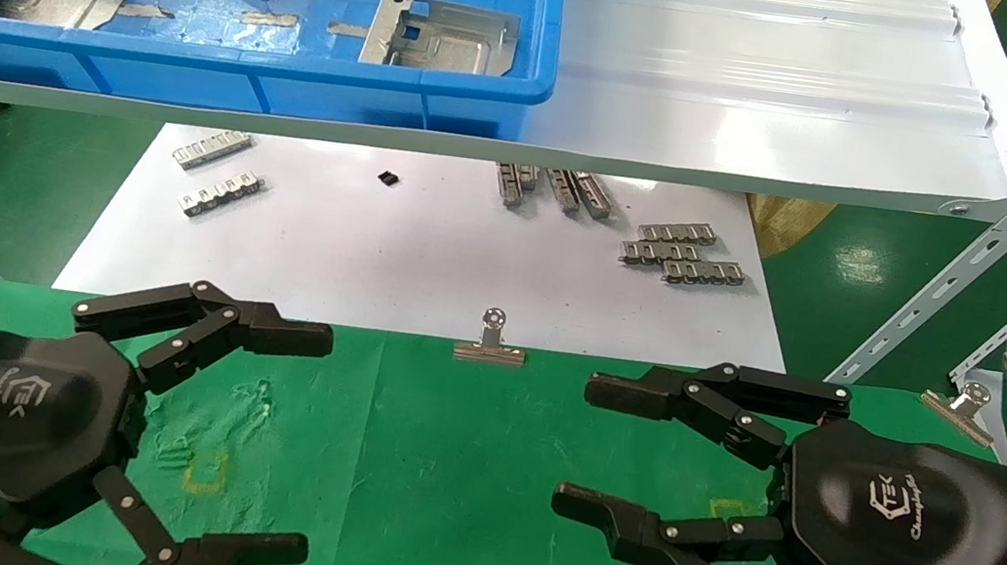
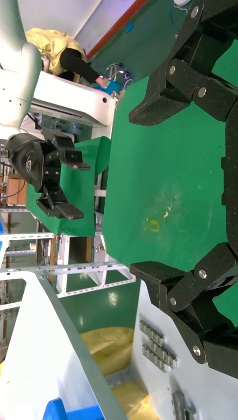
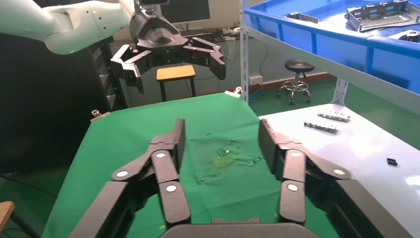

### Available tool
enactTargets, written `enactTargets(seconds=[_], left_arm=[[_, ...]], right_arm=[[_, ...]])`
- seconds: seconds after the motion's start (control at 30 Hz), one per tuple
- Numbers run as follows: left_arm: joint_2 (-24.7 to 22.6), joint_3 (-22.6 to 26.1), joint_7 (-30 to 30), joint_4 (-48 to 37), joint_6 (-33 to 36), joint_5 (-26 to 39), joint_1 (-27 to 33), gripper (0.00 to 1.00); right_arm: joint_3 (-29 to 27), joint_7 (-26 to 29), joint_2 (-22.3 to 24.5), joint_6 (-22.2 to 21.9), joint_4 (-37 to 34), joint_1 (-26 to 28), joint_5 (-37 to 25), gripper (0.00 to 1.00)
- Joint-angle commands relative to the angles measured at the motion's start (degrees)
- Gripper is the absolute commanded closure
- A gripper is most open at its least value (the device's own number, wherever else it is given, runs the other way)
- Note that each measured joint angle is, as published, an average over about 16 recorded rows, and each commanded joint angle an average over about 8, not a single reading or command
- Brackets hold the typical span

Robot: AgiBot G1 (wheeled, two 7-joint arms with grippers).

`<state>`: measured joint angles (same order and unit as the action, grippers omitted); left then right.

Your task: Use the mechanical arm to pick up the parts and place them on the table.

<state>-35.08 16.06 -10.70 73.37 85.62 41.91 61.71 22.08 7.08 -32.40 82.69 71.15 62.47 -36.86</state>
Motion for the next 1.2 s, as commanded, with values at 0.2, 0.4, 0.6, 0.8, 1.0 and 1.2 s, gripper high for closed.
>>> enactTargets(seconds=[0.2, 0.4, 0.6, 0.8, 1.0, 1.2], left_arm=[[0.0, -0.02, 0.0, 0.03, 0.0, -0.02, 0.0, 0.0], [-1.21, -0.15, -0.2, -0.37, -1.0, 0.47, 3.26, 0.0], [-7.4, 2.33, -2.28, -7.42, -3.7, 6.09, 17.52, 0.0], [-16.9, 7.29, -1.43, -25.97, -7.5, 16.45, 35.44, 0.0], [-24.76, 10.78, 2.74, -46.47, -20.0, 26.58, 48.17, 0.0], [-29.88, 14.1, 6.37, -59.73, -32.67, 34.21, 55.27, 0.37]], right_arm=[[0.0, 0.0, 0.0, 0.0, 0.0, 0.0, 0.0, 1.0], [0.0, 0.0, 0.0, 0.0, 0.0, 0.0, 0.0, 1.0], [0.0, 0.0, 0.0, 0.0, 0.0, 0.0, 0.0, 1.0], [0.0, 0.0, 0.0, 0.0, 0.0, 0.0, 0.0, 1.0], [0.0, 0.0, 0.0, 0.0, 0.0, 0.0, 0.0, 1.0], [0.0, 0.0, 0.0, 0.0, 0.0, 0.0, 0.0, 1.0]])
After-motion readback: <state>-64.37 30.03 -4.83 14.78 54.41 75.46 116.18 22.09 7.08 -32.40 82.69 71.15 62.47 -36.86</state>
